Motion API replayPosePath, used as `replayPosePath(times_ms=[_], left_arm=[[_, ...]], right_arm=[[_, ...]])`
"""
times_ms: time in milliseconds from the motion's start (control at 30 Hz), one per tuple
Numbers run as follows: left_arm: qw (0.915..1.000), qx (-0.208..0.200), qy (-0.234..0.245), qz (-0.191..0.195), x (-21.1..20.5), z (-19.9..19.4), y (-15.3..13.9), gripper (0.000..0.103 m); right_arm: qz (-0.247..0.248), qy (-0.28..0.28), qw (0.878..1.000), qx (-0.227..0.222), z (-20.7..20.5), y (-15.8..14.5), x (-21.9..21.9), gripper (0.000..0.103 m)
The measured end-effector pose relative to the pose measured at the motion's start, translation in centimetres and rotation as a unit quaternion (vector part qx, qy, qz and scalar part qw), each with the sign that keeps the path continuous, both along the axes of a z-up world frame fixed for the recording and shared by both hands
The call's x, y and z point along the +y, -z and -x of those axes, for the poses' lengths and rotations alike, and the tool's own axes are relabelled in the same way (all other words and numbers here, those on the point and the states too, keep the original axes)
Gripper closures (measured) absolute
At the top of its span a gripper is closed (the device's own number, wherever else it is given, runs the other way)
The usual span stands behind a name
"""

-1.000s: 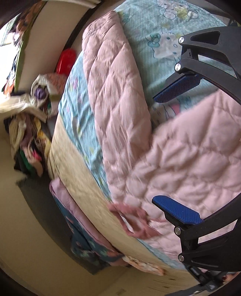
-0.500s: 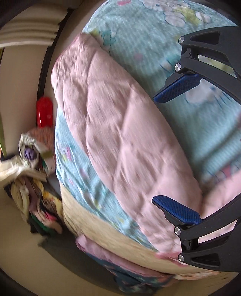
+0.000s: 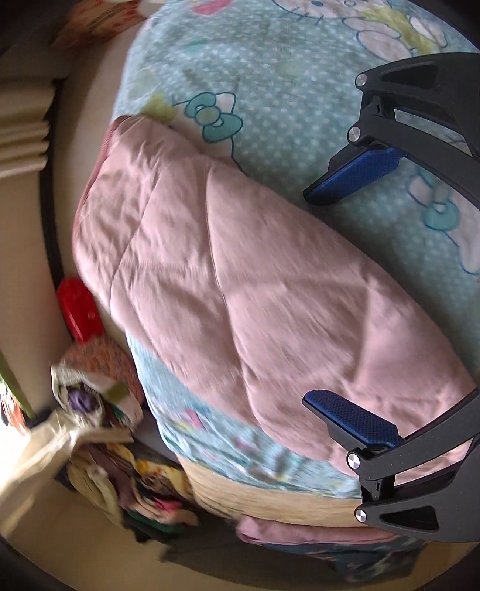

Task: Fold large clothes
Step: 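Reach the right gripper to the jacket sleeve by the window and grasp it, then lift the grasped sleeve with the right gripper and fold it across the jacket front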

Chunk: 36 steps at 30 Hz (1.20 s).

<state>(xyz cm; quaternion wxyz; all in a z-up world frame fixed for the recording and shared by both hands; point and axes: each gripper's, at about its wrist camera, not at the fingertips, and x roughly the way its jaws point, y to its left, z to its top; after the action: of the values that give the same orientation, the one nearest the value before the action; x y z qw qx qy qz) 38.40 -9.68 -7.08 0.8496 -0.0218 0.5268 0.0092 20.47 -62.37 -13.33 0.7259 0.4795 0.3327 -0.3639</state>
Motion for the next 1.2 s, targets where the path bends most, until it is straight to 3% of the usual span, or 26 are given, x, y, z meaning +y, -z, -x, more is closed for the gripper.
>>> replayPosePath(times_ms=[100, 167, 200, 267, 367, 467, 667, 733, 967, 1200], left_arm=[[1.0000, -0.004, 0.004, -0.007, 0.3, -0.2, -0.2, 0.008], [0.9999, -0.003, 0.005, -0.009, 0.5, -0.5, -0.4, 0.008], [0.9999, -0.003, 0.006, -0.008, 0.6, -0.5, -0.5, 0.008], [0.9999, -0.007, 0.012, -0.003, 0.7, -0.5, -0.9, 0.008], [0.9997, -0.014, 0.020, -0.004, 0.7, -0.2, -1.6, 0.008], [0.9994, -0.020, 0.027, -0.002, 0.6, -0.1, -2.5, 0.008], [0.9988, -0.035, 0.026, -0.023, 0.9, 0.0, -4.4, 0.008], [0.9987, -0.040, 0.028, -0.014, 1.3, 0.1, -5.2, 0.008], [0.9967, -0.074, 0.033, 0.000, 3.1, 0.7, -8.5, 0.008], [0.9949, -0.095, 0.030, 0.014, 5.9, 1.3, -10.6, 0.008]], right_arm=[[0.005, 0.016, 1.000, -0.017, 0.2, -0.1, -0.6, 0.014], [-0.002, 0.029, 0.999, -0.030, 0.4, -0.2, -0.9, 0.034], [-0.004, 0.034, 0.999, -0.036, 0.5, -0.1, -1.1, 0.038], [-0.007, 0.038, 0.998, -0.054, 0.9, -0.5, -1.2, 0.063], [0.019, 0.024, 0.996, -0.083, 1.0, -2.2, -0.6, 0.081], [0.047, 0.001, 0.993, -0.111, 1.0, -4.8, 0.4, 0.087], [0.093, -0.072, 0.980, -0.159, 0.1, -10.5, 4.3, 0.089], [0.103, -0.099, 0.974, -0.175, -0.5, -12.3, 6.0, 0.089], [0.144, -0.198, 0.945, -0.218, -2.7, -18.5, 12.9, 0.089], [0.179, -0.273, 0.913, -0.244, -3.8, -22.5, 19.2, 0.089]])
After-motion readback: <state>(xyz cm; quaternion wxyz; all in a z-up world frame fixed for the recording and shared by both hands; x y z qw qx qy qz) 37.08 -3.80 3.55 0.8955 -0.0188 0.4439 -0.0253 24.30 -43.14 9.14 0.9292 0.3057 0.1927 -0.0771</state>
